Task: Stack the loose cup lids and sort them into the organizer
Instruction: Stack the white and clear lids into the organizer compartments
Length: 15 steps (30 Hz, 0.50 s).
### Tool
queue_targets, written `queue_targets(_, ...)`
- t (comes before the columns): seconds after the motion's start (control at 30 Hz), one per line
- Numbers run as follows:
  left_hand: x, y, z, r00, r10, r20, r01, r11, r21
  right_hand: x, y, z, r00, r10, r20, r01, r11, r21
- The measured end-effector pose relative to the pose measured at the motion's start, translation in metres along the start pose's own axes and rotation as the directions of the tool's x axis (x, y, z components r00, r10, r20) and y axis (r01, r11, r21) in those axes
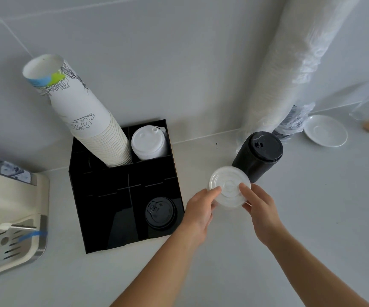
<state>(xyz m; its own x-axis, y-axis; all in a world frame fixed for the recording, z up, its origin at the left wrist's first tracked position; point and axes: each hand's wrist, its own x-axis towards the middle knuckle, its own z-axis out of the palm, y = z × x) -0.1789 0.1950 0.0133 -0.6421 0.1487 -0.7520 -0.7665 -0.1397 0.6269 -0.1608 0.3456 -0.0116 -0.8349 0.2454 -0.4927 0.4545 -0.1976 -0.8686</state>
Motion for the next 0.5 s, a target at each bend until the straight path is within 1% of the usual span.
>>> queue_targets(0.1,-0.011,0.000,-0.004,0.999,0.036,0.000,-0.036,0.999,-0.011,-0.011,-0.006,0.003,0.999,-0.048,0.015,0.049,0.999,-0.016)
queue_targets(0.3,-0.039,-0.002,-0.014,0.990,0.140,0.012,-0.139,0.990,-0.019,-0.036,-0.019,0.009,0.990,-0.127,0.056,0.126,0.992,0.013)
queue_targets(0.5,-0.064,-0.006,-0.038,0.971,0.240,0.023,-0.237,0.968,-0.078,-0.062,-0.029,0.027,0.976,-0.155,0.154,0.156,0.988,0.001)
